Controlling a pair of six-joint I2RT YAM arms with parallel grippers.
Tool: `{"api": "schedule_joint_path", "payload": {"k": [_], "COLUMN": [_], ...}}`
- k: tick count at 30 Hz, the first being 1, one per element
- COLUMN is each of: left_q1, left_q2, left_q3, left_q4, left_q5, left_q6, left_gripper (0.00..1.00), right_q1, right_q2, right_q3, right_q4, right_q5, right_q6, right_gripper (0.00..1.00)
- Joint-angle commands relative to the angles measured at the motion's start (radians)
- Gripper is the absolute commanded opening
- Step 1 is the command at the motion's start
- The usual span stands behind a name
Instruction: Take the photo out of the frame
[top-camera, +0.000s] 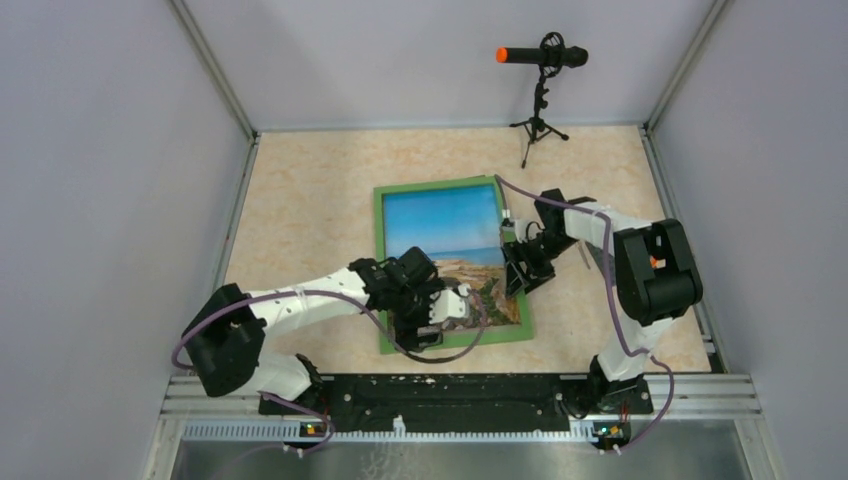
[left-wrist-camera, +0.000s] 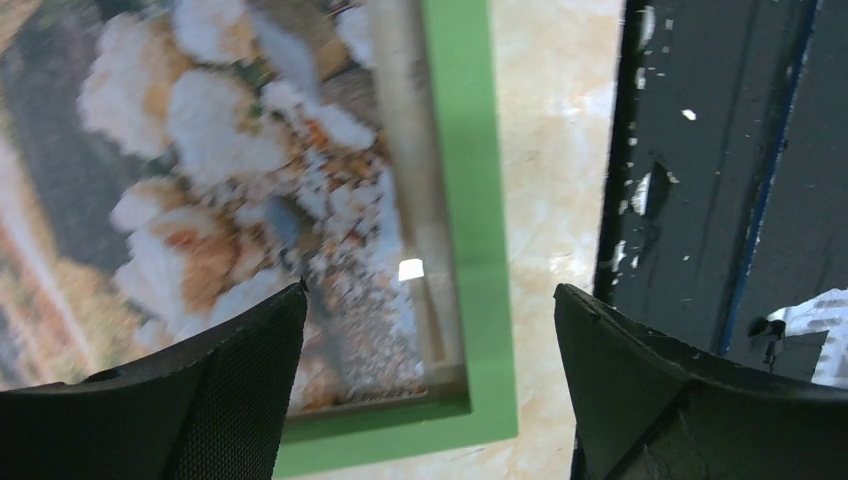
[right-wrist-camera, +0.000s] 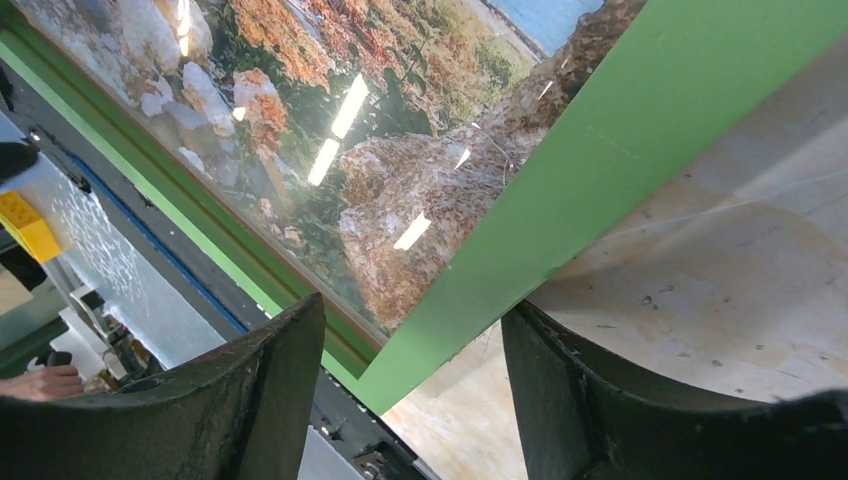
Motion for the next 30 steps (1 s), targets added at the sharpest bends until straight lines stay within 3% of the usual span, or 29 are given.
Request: {"api": "schedule_joint_path", "payload": {"k": [1,7,18,25,28,30], "left_q1": [-0.098,-0.133,-0.133,-0.133,-0.133,-0.133], "left_q2": [0.038,0.102,0.128,0.152,0.173,0.184], "left_q3": [-0.012,-0.011,-0.03,-0.028,-0.026,-0.025], "left_q4": [0.068,0.089,0.104,0.107,0.11,0.11], "left_q5": [-0.056,-0.09,-0.057,-0.048,-0.06,-0.072], "left_q6": [-0.022,-0.03,-0.059,-0.076,-0.084,-0.081], "left_gripper": [0.95,0.87,0.54,0.51,0.65,0.65], "right_q1": [-0.006,-0.006,-0.033,-0.054,-0.058,-0.059], "right_q2": [-0.032,-0.031,-0.059,-0.095,-0.103,-0.107], "right_q3": [-0.024,-0.033,0.002,0.039,0.043,0.041], "right_q4": [0.007,-0.01,-0.015,-0.036,-0.039,-0.039], "right_q5": [-0.054,-0.081,-0.122,-0.136,-0.136,-0.136], "right_q6": [-0.035,-0.048,-0.041,-0.041,-0.04,-0.038], "right_gripper": [0.64,0.64,0.68,0.69,0.69,0.69]}}
